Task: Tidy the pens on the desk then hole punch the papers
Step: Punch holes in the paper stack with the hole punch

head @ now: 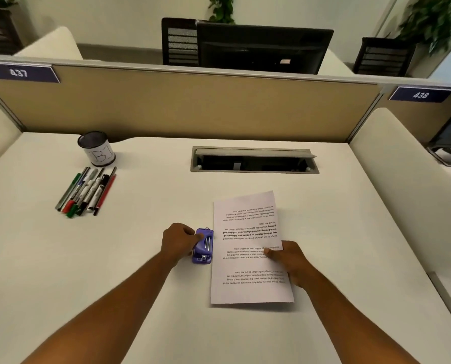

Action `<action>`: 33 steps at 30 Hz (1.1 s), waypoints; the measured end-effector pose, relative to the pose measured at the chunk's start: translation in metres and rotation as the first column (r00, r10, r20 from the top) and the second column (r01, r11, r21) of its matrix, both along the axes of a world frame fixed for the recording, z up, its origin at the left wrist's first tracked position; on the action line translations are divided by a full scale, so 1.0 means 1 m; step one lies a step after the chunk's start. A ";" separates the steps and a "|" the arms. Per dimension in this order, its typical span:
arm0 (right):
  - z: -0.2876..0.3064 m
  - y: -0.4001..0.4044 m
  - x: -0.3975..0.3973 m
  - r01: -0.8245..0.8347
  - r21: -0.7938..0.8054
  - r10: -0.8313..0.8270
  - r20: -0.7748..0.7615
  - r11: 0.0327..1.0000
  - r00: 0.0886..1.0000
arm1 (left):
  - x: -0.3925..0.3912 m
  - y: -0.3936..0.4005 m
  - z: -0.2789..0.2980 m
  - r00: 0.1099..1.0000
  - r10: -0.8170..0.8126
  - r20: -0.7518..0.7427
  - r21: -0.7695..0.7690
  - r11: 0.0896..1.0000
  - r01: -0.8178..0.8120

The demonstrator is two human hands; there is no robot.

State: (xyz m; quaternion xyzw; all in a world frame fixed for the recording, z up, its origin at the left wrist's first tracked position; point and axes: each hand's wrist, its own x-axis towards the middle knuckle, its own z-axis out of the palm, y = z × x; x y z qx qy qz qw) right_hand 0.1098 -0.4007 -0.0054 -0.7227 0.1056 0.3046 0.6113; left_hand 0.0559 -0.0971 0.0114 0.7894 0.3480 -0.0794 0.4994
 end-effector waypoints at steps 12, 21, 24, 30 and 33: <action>0.002 0.003 -0.006 0.062 0.033 -0.061 -0.038 0.998 0.997 | -0.005 -0.001 0.000 0.999 0.038 0.007 -0.072 0.997 -0.038; -0.004 0.008 -0.006 0.034 -0.016 -0.033 0.019 0.999 0.999 | -0.010 -0.004 0.000 0.999 0.000 0.048 0.003 1.000 0.000; -0.005 0.009 -0.004 0.027 -0.047 -0.025 0.038 0.999 0.999 | -0.009 -0.004 -0.001 0.999 -0.008 0.047 0.019 1.000 0.007; -0.006 0.016 -0.003 0.037 -0.084 -0.033 0.045 0.996 0.998 | -0.010 -0.005 -0.001 0.999 -0.007 0.039 0.036 0.999 0.005; -0.006 0.018 -0.005 0.032 -0.079 -0.029 0.044 0.996 0.999 | -0.011 -0.005 0.000 0.999 -0.013 0.041 0.043 0.999 0.011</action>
